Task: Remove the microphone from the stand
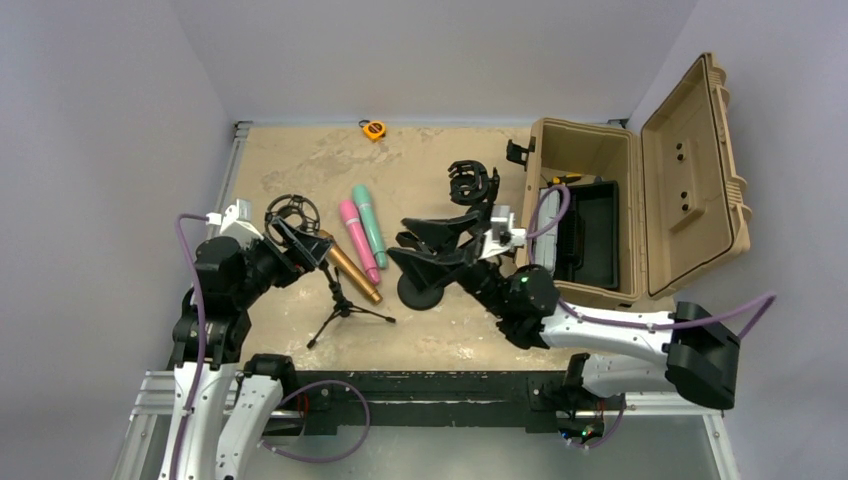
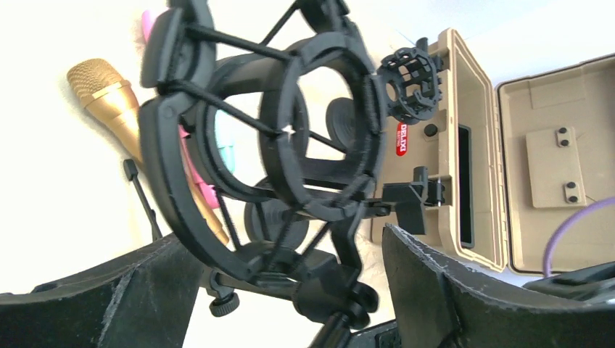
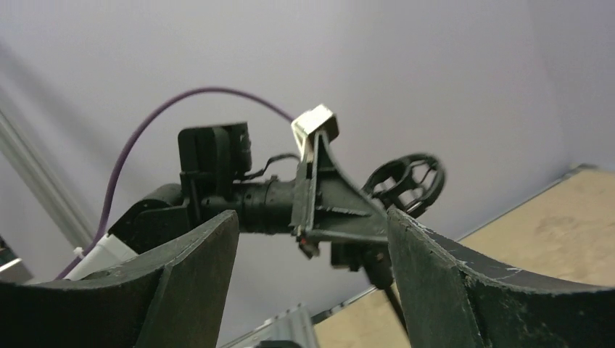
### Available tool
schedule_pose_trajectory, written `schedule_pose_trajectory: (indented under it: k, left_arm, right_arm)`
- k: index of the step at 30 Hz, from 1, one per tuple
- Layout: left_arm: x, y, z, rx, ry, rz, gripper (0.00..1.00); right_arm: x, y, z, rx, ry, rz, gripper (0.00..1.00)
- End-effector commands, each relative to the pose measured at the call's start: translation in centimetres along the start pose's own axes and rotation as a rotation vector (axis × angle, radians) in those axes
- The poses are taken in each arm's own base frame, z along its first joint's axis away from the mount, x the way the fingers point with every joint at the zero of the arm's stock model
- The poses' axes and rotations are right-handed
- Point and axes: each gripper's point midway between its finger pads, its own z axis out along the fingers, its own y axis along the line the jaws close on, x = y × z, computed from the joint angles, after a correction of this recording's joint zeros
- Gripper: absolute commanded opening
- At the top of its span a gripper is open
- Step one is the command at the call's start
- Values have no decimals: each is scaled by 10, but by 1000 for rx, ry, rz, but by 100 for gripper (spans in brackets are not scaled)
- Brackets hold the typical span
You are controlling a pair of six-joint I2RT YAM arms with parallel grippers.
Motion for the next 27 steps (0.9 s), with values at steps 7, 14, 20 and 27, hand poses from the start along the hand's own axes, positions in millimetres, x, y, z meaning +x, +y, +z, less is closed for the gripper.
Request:
schedule_pose_trajectory:
  k: [7,14,20,27]
  left_arm:
    - [3,-34,-8,180,32,43,72]
    - [8,-18,-5,128,19,80,77]
    - [-1,-21,-14,123,-19,205,94]
    - [5,-20,-12,136,10,239,88]
  right_arm:
    - [87,28,14,53,156,138,66]
    - [149,16,7,194,283,92,65]
    - [197,1,3,298,412,133,62]
    - [234,-20,-11,419,494,161,62]
